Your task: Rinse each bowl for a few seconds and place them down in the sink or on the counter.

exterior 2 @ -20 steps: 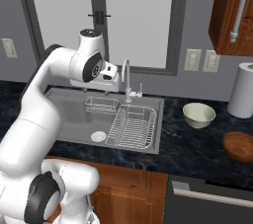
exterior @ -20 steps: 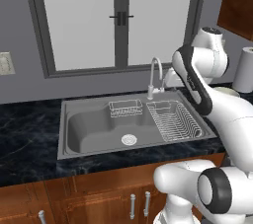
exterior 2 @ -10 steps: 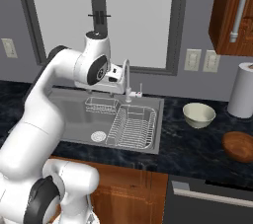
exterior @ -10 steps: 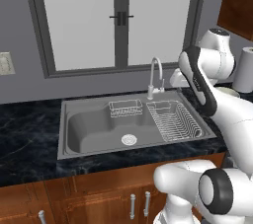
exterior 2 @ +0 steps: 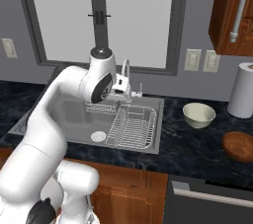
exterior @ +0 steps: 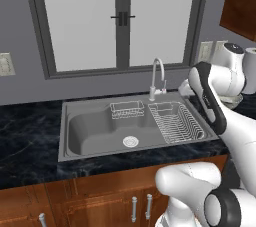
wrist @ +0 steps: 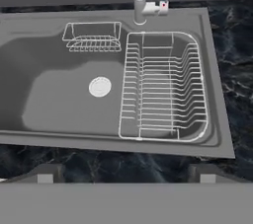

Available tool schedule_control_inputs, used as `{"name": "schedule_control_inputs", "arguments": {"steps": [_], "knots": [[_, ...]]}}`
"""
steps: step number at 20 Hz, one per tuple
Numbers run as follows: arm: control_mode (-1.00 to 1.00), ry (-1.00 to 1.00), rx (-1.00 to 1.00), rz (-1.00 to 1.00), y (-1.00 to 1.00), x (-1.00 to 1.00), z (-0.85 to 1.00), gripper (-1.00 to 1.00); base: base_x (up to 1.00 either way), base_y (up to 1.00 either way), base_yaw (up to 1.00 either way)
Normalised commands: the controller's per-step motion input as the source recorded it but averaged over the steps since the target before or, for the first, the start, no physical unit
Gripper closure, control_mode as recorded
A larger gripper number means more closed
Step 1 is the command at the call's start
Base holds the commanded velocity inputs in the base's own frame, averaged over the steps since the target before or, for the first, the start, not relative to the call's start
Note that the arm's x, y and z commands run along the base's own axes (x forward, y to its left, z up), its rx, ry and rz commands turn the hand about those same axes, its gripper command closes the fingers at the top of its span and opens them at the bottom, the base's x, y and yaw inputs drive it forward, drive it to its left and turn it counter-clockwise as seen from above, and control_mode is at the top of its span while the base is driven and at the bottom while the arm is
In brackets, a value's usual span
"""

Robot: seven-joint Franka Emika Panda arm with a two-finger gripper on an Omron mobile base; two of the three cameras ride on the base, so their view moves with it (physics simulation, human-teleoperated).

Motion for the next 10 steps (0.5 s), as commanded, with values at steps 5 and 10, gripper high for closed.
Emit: {"name": "schedule_control_inputs", "arguments": {"steps": [5,10], "knots": [[-1.0,-0.15,-0.04,0.0,-0.18,-0.09,-0.21,-1.0,0.0,0.0,0.0],[-1.0,-0.2,-0.03,0.0,-0.19,-0.03,-0.16,-1.0,0.0,0.0,0.0]]}}
